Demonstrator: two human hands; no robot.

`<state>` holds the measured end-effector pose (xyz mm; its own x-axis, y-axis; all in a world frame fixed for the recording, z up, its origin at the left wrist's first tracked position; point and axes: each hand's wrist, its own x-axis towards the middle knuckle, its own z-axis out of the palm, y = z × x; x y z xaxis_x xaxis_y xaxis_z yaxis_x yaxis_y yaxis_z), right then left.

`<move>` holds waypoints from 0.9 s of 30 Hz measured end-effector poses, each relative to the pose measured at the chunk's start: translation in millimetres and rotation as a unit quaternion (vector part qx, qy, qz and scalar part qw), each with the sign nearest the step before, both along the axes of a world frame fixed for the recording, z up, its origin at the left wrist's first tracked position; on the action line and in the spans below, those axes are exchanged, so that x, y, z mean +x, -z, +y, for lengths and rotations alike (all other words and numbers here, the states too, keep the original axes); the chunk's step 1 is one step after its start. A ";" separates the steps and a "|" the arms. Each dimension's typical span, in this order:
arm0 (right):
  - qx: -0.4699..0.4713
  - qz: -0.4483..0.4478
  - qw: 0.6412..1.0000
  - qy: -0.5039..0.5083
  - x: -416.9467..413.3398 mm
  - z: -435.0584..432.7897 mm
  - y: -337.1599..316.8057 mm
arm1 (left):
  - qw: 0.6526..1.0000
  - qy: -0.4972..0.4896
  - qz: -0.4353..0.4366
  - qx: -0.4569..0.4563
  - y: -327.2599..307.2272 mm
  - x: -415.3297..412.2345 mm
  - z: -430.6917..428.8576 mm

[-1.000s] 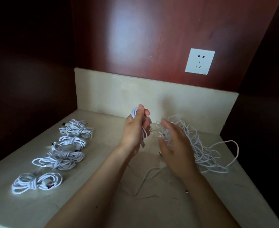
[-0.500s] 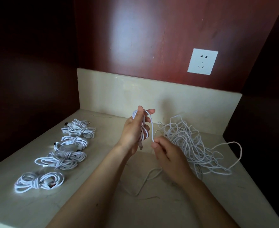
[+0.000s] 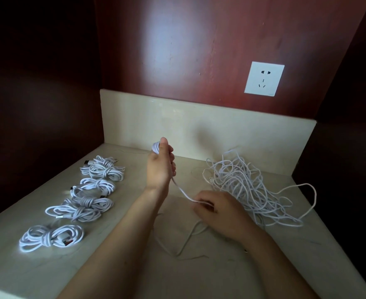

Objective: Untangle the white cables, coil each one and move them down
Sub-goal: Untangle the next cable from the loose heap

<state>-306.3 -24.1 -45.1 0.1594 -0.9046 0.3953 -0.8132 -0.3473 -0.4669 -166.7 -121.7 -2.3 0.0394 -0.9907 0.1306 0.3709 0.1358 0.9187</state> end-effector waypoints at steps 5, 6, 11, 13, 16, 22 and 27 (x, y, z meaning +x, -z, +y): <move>-0.055 -0.220 0.974 -0.018 7.6 4.8 -14.5 | 0.957 -0.032 -0.265 -0.114 15.8 4.4 -8.8; -0.066 -0.273 0.960 -0.010 8.7 6.1 -17.8 | 0.944 -0.010 -0.307 -0.119 18.1 4.0 -7.5; -0.068 -0.437 0.896 0.019 3.3 6.0 -26.8 | 0.950 0.185 -0.252 -0.008 19.1 -4.3 5.1; -0.079 -0.444 0.892 0.042 -0.3 3.8 -25.4 | 0.936 0.243 -0.254 -0.001 16.6 -7.0 7.9; -0.114 -0.422 0.897 0.072 -5.2 1.9 -22.4 | 0.895 0.361 -0.261 0.021 10.4 -7.7 12.7; -0.109 -0.417 0.897 0.100 -8.4 -1.5 -20.8 | 0.839 0.441 -0.317 -0.031 5.7 -5.6 25.1; -0.056 -0.405 0.906 0.112 -16.0 3.1 -26.7 | 0.922 0.333 -0.195 -0.001 1.8 -4.6 17.2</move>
<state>-322.3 -21.0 -18.4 -0.4062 -0.8257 0.3914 -0.2762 -0.2974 -0.9139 -171.3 -104.5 -4.1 -0.6286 -0.7777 0.0069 0.0132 -0.0018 0.9999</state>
